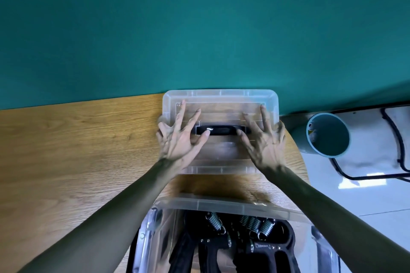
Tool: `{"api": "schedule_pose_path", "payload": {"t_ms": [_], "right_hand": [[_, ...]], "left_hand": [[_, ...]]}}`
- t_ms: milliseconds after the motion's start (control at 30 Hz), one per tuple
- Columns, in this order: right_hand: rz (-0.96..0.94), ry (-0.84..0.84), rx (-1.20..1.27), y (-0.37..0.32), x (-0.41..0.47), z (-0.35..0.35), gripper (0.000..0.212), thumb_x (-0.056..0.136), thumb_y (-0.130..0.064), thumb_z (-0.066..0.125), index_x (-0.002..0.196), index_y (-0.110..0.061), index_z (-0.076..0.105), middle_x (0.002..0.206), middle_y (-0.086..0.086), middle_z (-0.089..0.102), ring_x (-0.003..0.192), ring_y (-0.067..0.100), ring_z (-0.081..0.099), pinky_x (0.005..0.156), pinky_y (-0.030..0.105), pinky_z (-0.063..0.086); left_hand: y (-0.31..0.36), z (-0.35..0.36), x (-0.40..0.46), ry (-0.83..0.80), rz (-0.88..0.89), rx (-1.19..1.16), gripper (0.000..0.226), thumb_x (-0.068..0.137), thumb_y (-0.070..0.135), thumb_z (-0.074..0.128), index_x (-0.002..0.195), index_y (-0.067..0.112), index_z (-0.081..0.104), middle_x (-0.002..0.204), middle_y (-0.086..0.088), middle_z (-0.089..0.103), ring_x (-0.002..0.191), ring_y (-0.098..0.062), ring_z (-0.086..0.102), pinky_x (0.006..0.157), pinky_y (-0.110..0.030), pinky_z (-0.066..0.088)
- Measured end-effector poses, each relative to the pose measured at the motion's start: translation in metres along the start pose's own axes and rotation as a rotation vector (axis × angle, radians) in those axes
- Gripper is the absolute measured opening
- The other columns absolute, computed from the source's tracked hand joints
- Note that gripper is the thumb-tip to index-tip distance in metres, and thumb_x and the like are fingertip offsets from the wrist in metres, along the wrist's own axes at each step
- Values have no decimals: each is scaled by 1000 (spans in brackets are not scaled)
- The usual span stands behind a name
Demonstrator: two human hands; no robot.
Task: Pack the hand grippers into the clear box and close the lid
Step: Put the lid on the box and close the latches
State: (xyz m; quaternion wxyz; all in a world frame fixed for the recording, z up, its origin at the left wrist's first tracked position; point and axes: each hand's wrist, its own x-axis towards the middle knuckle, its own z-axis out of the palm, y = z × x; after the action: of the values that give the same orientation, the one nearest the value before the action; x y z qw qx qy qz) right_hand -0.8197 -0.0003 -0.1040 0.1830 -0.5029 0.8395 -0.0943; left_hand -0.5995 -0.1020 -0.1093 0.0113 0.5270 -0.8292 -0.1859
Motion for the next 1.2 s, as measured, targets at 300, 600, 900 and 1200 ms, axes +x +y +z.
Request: {"api": "schedule_pose_path", "payload": {"t_ms": [300, 600, 900, 1200], "right_hand": [[25, 221, -122, -13, -19, -38, 58, 95, -66, 32, 150, -49, 30, 166, -7, 14, 129, 53, 33, 98, 64, 39], [45, 400, -150, -16, -37, -79, 51, 99, -62, 40, 148, -48, 37, 166, -8, 20, 129, 53, 33, 98, 62, 37], [3, 543, -132, -23, -68, -119, 51, 98, -64, 39, 147, -49, 39, 165, -9, 21, 129, 52, 34, 95, 57, 38], [8, 632, -84, -36, -131, -163, 50, 97, -64, 45, 144, -48, 45, 163, -7, 29, 128, 52, 36, 94, 55, 36]], "left_hand": [[28, -42, -4, 131, -11, 16, 68, 90, 79, 28, 154, 56, 22, 168, 21, -11, 125, -41, 29, 84, -40, 36], [60, -78, -22, 263, 33, 46, 71, 89, 81, 34, 154, 55, 23, 169, 19, -9, 139, -47, 20, 91, -46, 40], [82, -117, -54, 352, 54, 40, 78, 85, 80, 44, 155, 54, 21, 169, 17, -7, 142, -49, 15, 98, -48, 35], [104, -163, -113, 387, 75, 25, 79, 84, 82, 45, 154, 55, 22, 169, 18, -6, 143, -50, 14, 102, -55, 34]]}}
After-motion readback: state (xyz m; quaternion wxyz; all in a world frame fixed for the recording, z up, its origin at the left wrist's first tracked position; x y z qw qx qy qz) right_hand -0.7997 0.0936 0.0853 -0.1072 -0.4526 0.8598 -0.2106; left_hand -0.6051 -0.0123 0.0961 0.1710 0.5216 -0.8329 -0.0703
